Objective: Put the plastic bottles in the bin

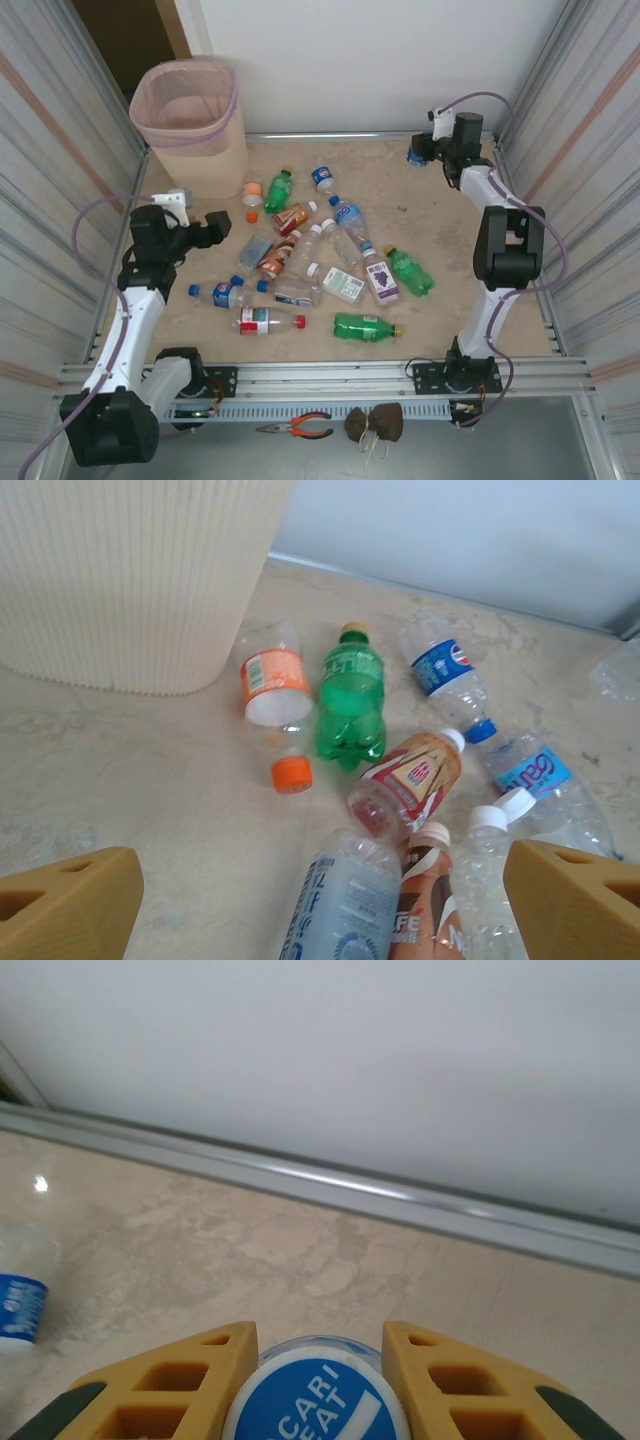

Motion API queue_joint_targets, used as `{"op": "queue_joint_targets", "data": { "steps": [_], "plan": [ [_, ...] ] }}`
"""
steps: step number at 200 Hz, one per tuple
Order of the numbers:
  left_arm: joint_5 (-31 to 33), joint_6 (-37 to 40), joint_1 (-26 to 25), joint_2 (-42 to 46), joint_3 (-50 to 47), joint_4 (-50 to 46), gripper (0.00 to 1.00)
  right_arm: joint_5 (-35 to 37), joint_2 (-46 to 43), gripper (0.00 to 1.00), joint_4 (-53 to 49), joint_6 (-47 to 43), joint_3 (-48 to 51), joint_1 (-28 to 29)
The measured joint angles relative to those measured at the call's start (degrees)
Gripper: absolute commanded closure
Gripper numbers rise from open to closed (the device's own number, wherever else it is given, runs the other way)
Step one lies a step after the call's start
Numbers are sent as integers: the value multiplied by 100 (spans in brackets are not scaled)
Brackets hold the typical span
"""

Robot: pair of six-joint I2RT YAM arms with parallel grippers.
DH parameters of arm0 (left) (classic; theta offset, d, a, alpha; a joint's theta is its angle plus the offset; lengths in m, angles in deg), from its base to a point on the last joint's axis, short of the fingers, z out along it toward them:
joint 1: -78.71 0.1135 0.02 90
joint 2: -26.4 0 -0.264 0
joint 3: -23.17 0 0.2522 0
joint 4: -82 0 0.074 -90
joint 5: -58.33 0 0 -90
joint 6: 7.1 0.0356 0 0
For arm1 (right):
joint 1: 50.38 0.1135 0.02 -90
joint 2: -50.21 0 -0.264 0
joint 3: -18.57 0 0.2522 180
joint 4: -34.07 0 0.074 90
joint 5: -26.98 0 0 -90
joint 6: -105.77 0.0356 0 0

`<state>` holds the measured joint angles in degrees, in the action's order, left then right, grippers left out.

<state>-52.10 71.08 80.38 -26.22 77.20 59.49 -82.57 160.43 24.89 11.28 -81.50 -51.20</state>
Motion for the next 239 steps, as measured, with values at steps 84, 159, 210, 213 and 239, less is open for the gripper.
{"op": "queue_joint_targets", "data": {
  "steps": [84, 159, 210, 213, 239],
  "plan": [
    [55, 1091, -2275, -1241, 1982, -149, 8, -1104, -1934, 95, -1217, 903, 256, 181],
    [-476, 2109, -3768, -3032, 4262, -881, 7, -2326, -3047, 98, -1886, 1211, 798, 1174],
    [-1574, 2286, -4044, -3390, 4548, -1123, 7, -2496, -3622, 100, -1932, 1768, 999, 1547],
    [-1606, 2297, -4046, -3401, 4551, -1130, 7, -2490, -3648, 100, -1934, 1803, 999, 1554],
    [-1659, 2376, -4144, -3486, 4623, -1263, 7, -2308, -3816, 100, -1987, 2256, 1016, 1613]
  ]
}}
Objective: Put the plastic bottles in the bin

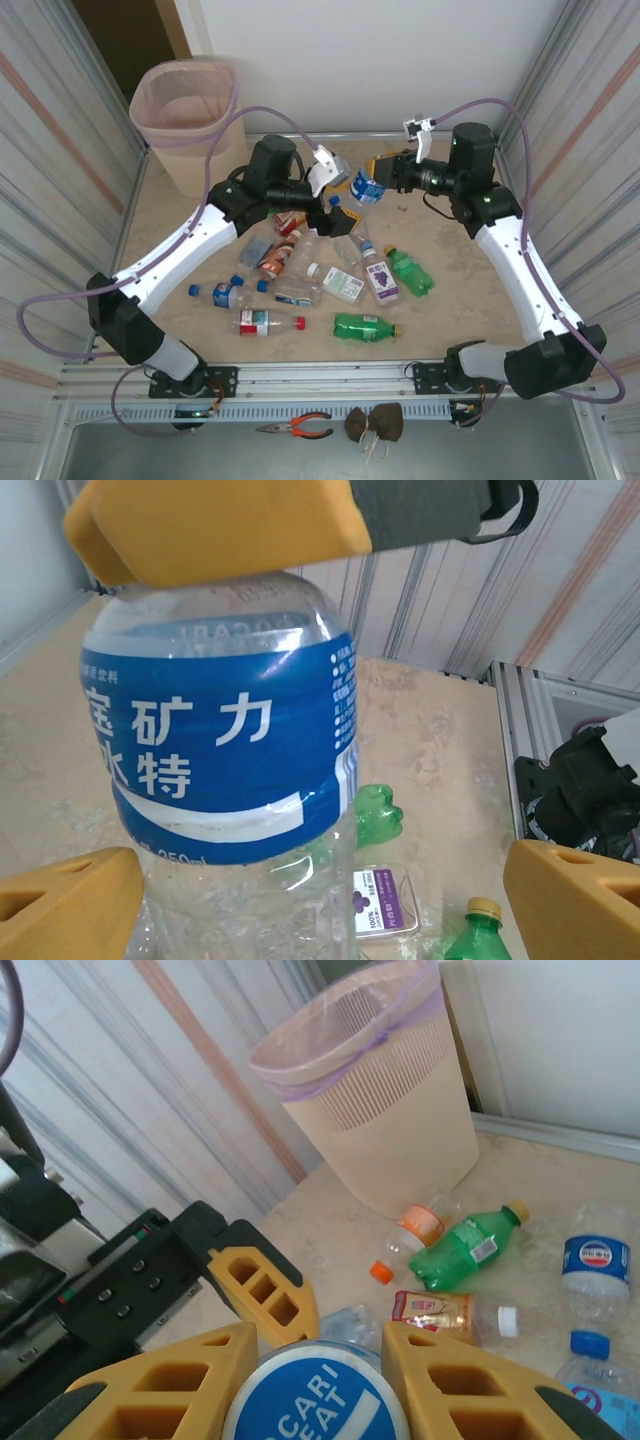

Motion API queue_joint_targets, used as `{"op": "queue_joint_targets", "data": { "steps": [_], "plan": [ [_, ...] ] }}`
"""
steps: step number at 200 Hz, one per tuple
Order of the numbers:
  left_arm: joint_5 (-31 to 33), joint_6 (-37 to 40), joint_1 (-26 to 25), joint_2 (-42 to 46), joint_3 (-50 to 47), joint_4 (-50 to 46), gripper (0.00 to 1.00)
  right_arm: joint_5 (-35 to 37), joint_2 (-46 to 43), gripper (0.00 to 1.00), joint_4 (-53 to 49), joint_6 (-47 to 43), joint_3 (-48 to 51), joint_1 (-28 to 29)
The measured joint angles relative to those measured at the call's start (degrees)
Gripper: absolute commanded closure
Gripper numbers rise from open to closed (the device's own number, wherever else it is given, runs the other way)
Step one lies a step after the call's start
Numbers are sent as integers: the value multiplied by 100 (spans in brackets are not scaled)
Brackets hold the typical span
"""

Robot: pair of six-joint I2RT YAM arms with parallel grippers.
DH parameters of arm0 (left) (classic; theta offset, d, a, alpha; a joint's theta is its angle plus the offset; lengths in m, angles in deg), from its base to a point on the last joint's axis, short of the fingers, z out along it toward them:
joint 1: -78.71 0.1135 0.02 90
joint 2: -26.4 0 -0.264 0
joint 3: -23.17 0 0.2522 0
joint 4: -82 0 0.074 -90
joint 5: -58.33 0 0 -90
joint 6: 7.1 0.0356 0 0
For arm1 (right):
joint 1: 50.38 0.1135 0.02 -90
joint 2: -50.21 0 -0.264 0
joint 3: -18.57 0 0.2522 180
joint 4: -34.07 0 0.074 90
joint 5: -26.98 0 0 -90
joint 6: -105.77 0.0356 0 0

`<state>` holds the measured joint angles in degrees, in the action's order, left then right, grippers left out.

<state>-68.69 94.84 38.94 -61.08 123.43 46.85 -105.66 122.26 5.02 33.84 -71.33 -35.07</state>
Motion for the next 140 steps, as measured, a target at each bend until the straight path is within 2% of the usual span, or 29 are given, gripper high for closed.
{"op": "queue_joint_targets", "data": {
  "steps": [28, 60, 140],
  "plan": [
    [2, 81, -35, -131, 157, -144, 12, 39, -90, 100, -20, 426, 44, 13],
    [-15, 214, -120, -365, 341, -345, 25, -28, -160, 100, -11, 684, 44, 118],
    [-96, 326, -155, -479, 544, -614, 52, 79, -343, 100, -63, 717, 44, 236]
  ]
}}
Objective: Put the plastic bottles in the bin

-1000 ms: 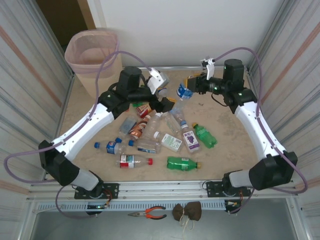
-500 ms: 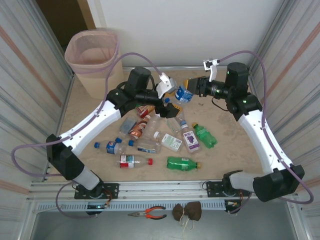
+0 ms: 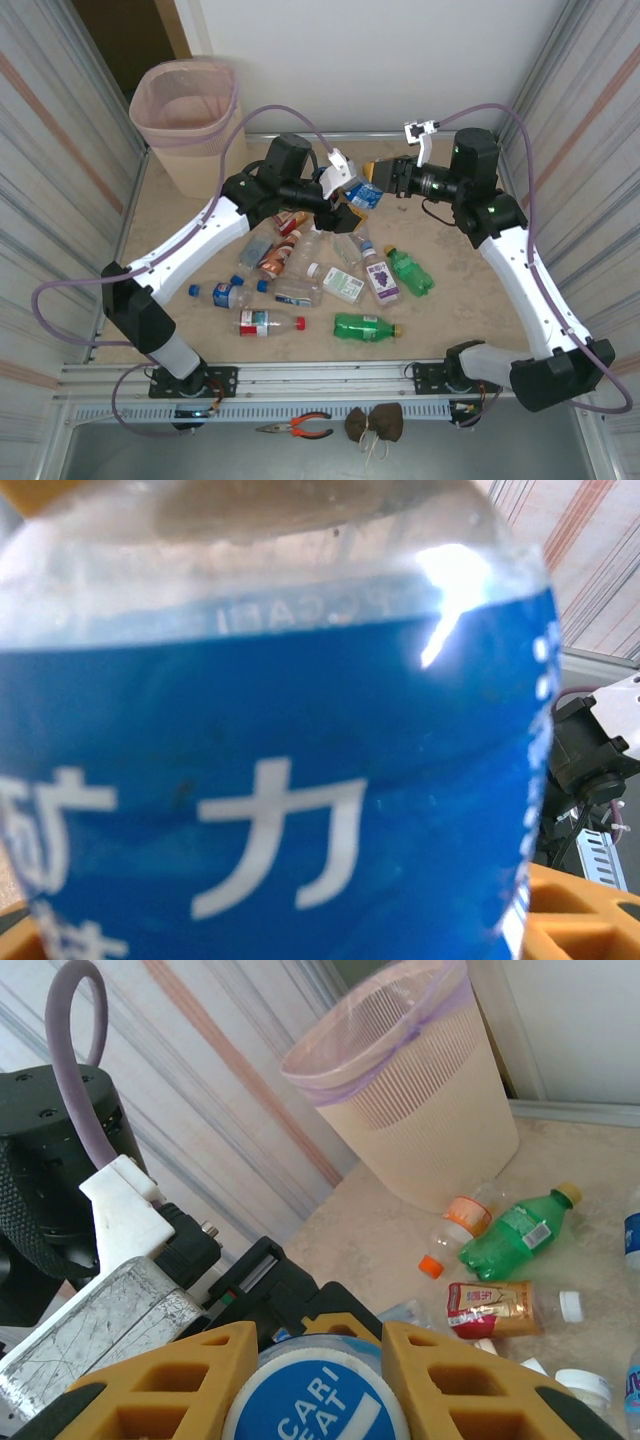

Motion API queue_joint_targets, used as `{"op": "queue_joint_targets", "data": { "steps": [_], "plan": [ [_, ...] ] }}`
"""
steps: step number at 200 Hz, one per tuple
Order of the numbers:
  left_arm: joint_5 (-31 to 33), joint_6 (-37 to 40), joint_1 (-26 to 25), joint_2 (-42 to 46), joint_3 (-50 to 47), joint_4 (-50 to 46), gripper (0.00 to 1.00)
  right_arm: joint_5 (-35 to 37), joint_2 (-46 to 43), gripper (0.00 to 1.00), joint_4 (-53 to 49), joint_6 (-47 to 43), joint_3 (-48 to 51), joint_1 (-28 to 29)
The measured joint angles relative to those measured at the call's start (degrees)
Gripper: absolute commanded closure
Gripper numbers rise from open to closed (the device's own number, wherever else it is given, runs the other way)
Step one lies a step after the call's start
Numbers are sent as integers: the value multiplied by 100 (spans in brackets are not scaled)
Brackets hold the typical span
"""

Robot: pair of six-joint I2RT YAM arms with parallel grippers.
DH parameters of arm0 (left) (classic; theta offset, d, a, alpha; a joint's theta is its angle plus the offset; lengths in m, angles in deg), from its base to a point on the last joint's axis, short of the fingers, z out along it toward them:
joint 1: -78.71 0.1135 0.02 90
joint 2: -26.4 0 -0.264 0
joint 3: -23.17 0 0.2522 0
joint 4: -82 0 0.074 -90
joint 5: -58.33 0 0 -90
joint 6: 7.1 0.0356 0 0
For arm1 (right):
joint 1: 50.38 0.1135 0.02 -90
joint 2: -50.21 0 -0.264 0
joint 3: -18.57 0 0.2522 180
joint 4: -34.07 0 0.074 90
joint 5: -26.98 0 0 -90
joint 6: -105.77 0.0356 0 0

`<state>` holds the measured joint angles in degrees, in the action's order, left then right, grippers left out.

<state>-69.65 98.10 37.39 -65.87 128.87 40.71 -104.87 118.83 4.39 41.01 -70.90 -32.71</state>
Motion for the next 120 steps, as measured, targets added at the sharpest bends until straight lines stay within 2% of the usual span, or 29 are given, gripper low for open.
{"op": "queue_joint_targets", "data": {
  "steps": [6, 20, 28, 32, 50, 64, 86, 120],
  "plan": [
    [-2, 2, -2, 0, 0, 2, 53, 9, -7, 97, -7, 0, 0, 0],
    [4, 2, -4, 0, 2, 4, 54, 24, -9, 72, -11, 0, 0, 2],
    [9, 2, -4, 0, 7, -4, 55, 39, -11, 61, -15, 0, 0, 7],
    [13, 4, -4, 0, 9, -9, 55, 50, -17, 53, -20, 2, 0, 7],
    [50, 24, 13, 2, 15, -57, 56, 190, -83, 33, -68, 24, 0, 15],
    [83, 24, 55, 9, 20, -107, 56, 369, -195, 27, -101, -9, 0, 15],
    [205, 20, 262, 63, 33, -144, 56, 761, -463, 25, -208, -46, 0, 15],
    [603, 7, 863, 114, 372, -407, 58, 1480, -839, 22, -439, -192, 0, 15]
  ]
}}
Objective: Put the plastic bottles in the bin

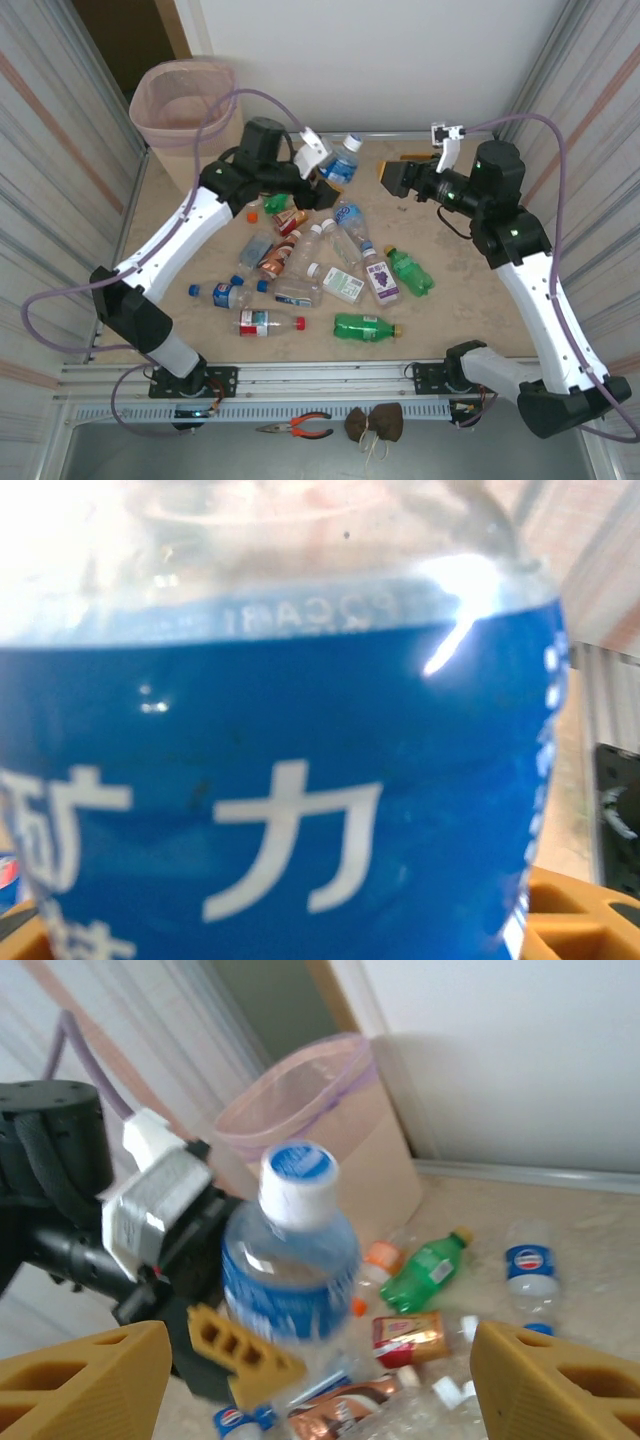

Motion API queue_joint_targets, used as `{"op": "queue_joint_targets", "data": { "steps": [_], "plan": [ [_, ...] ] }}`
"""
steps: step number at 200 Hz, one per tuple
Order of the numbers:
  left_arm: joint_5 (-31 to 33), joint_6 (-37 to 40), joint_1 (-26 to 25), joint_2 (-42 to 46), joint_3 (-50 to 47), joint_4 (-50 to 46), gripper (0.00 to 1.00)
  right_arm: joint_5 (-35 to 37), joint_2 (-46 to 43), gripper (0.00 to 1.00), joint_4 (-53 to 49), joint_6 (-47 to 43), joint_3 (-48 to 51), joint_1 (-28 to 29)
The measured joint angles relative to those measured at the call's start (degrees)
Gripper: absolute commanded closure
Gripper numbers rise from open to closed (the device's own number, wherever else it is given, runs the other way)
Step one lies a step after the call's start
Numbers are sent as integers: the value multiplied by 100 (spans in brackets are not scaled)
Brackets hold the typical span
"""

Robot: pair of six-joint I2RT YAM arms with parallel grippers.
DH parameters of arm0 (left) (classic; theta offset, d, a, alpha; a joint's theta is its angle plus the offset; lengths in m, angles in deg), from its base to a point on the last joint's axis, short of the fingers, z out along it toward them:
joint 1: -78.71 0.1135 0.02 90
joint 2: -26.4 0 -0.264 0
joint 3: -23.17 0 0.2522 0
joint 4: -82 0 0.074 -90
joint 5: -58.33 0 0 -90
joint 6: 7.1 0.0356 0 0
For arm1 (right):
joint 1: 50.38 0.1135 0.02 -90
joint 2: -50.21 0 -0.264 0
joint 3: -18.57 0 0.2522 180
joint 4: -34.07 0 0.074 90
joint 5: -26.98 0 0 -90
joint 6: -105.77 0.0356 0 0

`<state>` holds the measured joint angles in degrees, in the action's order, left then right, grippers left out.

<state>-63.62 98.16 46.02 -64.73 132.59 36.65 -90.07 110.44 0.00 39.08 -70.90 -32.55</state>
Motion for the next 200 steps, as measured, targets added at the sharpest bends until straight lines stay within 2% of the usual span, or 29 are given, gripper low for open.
{"op": "queue_joint_targets", "data": {
  "steps": [31, 71, 125, 160, 200],
  "plan": [
    [404, -26, 730, -4, 608, -358, 58, 435, -175, 22, -162, -107, 9, 0],
    [774, -254, 1840, -151, 1617, -647, 57, 638, -170, 22, -315, -136, 24, 0],
    [1182, -527, 3185, -1401, 3324, -1067, 58, 778, -160, 22, -476, -190, 24, 0],
    [1388, -710, 3606, -2216, 3751, -1191, 58, 927, -162, 23, -599, -286, 24, 0],
    [1565, -802, 3700, -2955, 4177, -1163, 58, 929, -160, 23, -597, -284, 24, 0]
  ]
}}
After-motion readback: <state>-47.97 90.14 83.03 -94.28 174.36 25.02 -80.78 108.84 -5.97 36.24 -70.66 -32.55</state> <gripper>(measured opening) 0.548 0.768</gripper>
